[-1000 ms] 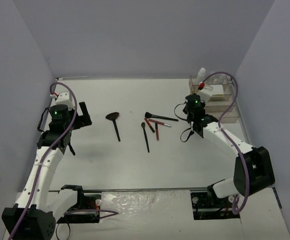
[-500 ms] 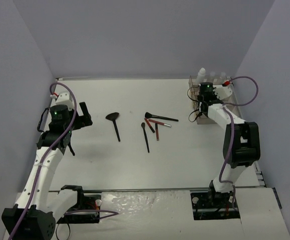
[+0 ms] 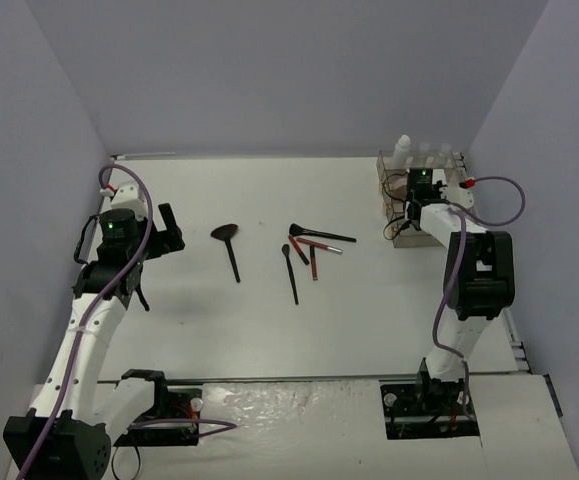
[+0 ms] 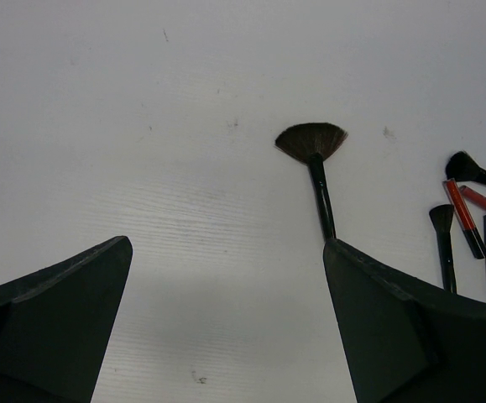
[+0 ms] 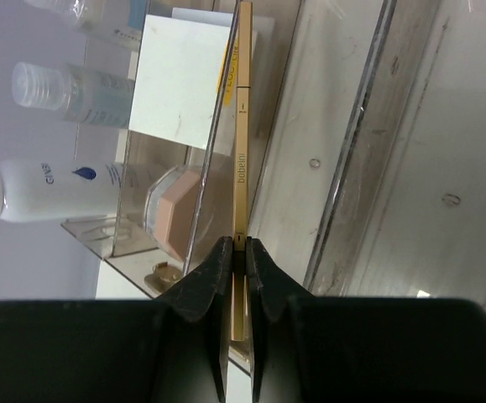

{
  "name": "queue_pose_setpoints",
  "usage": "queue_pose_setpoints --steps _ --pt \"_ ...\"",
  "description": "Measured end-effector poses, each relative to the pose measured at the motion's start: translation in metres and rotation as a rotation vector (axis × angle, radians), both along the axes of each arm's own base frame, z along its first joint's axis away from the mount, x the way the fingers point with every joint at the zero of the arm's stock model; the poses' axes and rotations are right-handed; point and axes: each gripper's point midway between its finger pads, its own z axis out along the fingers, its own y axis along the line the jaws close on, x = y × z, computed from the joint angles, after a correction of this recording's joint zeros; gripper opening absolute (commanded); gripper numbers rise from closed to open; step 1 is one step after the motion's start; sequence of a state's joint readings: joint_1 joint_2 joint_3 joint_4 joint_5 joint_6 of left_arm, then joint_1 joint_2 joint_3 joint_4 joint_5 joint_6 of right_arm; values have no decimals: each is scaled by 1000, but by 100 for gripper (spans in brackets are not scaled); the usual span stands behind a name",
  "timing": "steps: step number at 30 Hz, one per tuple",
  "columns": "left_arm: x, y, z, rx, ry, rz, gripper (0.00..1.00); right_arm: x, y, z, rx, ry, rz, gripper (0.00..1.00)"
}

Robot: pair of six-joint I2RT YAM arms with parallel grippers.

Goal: Organize the makeup

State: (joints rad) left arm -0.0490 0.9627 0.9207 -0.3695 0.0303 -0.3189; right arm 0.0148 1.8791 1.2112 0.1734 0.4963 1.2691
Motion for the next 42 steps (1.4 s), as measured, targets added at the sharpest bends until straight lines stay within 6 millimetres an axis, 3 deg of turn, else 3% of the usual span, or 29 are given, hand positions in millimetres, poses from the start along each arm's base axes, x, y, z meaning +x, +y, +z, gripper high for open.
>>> queue_pose_setpoints --steps 4,9,12,15,21,25,27,30,33,36,42 --pt "0 0 0 0 -1 0 97 6 -2 -11 21 1 -25 5" --pt "0 0 1 0 -2 1 97 7 -2 -26 46 14 -43 36" --pt "0 0 1 1 -3 1 97 14 0 -21 62 -26 -42 52" --pt "0 0 1 1 -3 1 97 19 -2 -16 68 -54 -36 61" --pt "0 0 1 1 -3 1 97 18 0 -3 31 -54 54 66" --pt "0 1 1 2 -3 2 97 11 9 27 -63 -29 206 69" --pt "0 1 1 3 -3 4 97 5 24 52 -146 -19 317 69" --pt "-1 1 1 4 -4 4 97 -6 63 91 -262 -41 515 68" --pt "-1 1 2 4 -7 5 97 -34 110 104 -356 -39 721 66" --pt "-1 2 2 5 -7 6 97 -61 153 88 -405 5 920 60" --pt "-1 2 2 6 -7 7 97 -114 215 28 -481 186 1203 47"
